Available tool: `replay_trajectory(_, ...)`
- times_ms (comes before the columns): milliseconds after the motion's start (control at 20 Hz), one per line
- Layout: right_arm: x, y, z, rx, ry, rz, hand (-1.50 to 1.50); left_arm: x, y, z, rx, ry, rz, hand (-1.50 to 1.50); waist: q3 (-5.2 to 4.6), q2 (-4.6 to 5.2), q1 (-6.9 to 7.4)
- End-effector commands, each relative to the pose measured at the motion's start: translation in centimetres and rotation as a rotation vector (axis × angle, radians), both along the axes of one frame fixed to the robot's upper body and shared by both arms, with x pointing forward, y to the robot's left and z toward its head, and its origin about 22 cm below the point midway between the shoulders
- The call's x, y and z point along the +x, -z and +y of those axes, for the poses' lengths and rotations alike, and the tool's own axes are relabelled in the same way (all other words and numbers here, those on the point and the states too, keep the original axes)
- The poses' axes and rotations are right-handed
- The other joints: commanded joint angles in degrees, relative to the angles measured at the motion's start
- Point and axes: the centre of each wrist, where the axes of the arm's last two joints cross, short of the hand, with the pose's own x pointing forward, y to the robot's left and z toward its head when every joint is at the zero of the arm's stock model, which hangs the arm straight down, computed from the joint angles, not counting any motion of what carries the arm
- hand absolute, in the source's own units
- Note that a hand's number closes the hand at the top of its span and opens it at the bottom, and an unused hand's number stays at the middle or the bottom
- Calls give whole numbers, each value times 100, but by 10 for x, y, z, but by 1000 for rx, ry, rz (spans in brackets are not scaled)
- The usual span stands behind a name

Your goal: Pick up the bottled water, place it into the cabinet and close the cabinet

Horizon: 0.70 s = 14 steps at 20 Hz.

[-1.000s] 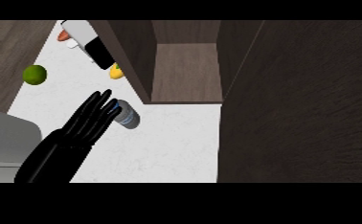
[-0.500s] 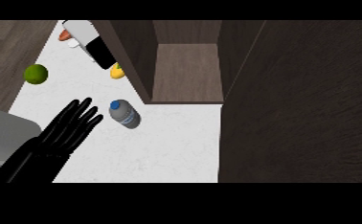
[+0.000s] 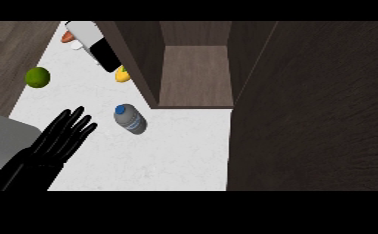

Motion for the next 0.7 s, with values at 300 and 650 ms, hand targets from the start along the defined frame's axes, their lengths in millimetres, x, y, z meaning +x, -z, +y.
replay_trajectory(300,5,16,6,-13,-5,-13,-150,32,14,17,25,-97,-19,-150,2,7,-13)
replay_trajectory(650,-9,18,-7,-6,-9,-12,-150,47,57,49,63,-105,4,-150,0,9,-36)
